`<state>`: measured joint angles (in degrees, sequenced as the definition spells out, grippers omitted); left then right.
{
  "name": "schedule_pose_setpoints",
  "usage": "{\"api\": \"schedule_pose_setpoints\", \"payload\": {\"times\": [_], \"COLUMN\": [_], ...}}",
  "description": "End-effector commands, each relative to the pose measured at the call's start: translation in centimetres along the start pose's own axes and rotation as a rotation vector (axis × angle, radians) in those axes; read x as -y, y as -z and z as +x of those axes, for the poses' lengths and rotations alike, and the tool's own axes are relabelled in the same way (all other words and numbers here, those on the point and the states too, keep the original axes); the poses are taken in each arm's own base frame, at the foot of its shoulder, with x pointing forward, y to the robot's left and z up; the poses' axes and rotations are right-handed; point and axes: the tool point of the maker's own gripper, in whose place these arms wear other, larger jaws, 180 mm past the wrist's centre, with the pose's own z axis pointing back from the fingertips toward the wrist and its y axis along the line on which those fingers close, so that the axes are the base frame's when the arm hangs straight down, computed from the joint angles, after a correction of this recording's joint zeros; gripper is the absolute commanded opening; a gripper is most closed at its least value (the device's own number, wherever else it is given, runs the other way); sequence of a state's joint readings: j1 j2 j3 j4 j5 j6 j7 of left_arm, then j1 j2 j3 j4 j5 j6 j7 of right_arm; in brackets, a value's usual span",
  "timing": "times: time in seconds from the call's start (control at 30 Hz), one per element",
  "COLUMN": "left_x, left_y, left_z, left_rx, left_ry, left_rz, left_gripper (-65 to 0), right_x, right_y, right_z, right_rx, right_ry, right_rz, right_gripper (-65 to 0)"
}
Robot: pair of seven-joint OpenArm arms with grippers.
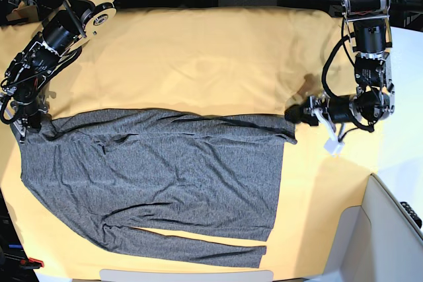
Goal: Fold the T-shirt properly
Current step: 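Regrasp the shirt edge with both grippers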
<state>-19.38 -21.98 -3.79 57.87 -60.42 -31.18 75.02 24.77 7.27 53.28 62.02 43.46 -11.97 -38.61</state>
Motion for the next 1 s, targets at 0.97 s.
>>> {"api": "schedule_pose_setpoints", "payload": {"times": [0.97], "left_x": [1.8], "left_y": [3.1], "left_z": [3.9], "left_rx": [0.062], "left_ry": [0.007], "left_rz": [-0.047], "left_gripper": [-37.4], "right_x": [0.1], "right_y": [-0.1], "right_z": [0.4], "right_rx": [0.011], "right_ry": [-0.004], "right_rz": [-0.02], "right_gripper": [-48.3]}}
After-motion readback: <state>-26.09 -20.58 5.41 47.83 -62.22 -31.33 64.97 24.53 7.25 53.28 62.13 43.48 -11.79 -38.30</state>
